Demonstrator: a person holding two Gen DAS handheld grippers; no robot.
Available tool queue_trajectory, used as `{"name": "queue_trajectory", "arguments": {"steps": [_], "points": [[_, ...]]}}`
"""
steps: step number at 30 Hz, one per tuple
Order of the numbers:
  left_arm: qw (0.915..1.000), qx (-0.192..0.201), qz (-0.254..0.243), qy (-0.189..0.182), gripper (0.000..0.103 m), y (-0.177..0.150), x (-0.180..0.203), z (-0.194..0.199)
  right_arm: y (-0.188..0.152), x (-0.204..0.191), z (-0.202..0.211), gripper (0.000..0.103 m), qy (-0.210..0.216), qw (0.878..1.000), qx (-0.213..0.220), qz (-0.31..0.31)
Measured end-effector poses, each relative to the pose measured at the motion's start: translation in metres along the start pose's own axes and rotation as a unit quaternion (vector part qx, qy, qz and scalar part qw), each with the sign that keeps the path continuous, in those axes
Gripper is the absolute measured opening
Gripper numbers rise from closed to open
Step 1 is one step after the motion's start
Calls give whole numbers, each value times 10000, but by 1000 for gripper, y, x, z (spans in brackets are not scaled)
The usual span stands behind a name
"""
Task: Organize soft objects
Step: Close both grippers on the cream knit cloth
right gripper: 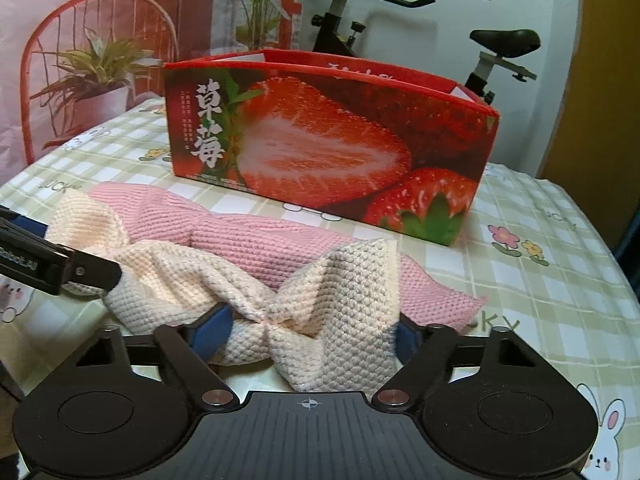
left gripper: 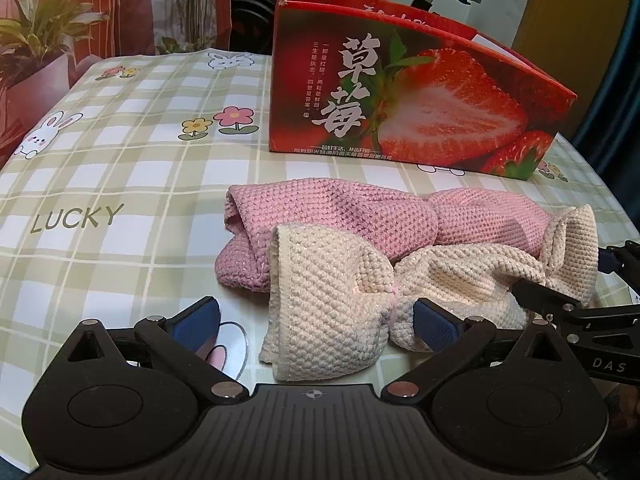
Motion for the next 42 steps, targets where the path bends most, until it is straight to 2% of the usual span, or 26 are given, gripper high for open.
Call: {"name": "queue_trajectory", "arguments": {"steps": [4, 10, 21, 25, 29, 30, 32, 36, 38, 39, 41, 42], "points": [[10000, -3, -17, -10, 103, 0, -1, 1, -1, -3, 2, 53, 210, 9997, -85, -104], [10000, -15, -22, -8, 103, 1, 0, 0, 0, -4, 5, 42, 349, 9990, -103, -248], [9999, -80, -15, -79, 103, 3, -1, -1, 1, -2, 7, 37, 452, 9980, -87, -433], [9995, -94, 222, -223, 103, 2, -4, 4, 2, -4, 8, 36, 549, 9973, -96, -477], [9966, 145, 437, -679, 89, 2, -3, 15, 1, -10, 9, 36, 667, 9967, -134, -445], [9967, 204, 424, -667, 87, 4, -3, 18, 1, -11, 9, 36, 677, 9966, -137, -441], [9964, 292, 439, -657, 76, 6, -4, 21, 1, -11, 8, 36, 678, 9965, -143, -457], [9956, 329, 493, -721, 66, 5, -7, 21, 0, -10, 8, 36, 689, 9963, -151, -498], [9957, 291, 467, -740, 47, 4, -7, 20, 0, -10, 8, 36, 689, 9962, -151, -506], [9958, 280, 437, -759, 45, 4, -7, 19, 1, -9, 8, 36, 695, 9961, -153, -513], [9964, 318, 358, -695, 29, 4, -6, 20, 1, -8, 8, 37, 697, 9959, -160, -548], [9969, 309, 335, -645, 26, 2, -6, 23, 2, -7, 8, 37, 683, 9958, -162, -590]]}}
Point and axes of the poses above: each gripper's, at about its wrist camera, not at the fingertips, and z roughly against the way its jaws point, x to its right, y to its top, the point moved 7 cm from there along -z, roughly the way its jaws point, and after that the axes turned 15 degrees about -z, right-handed, at the moved point
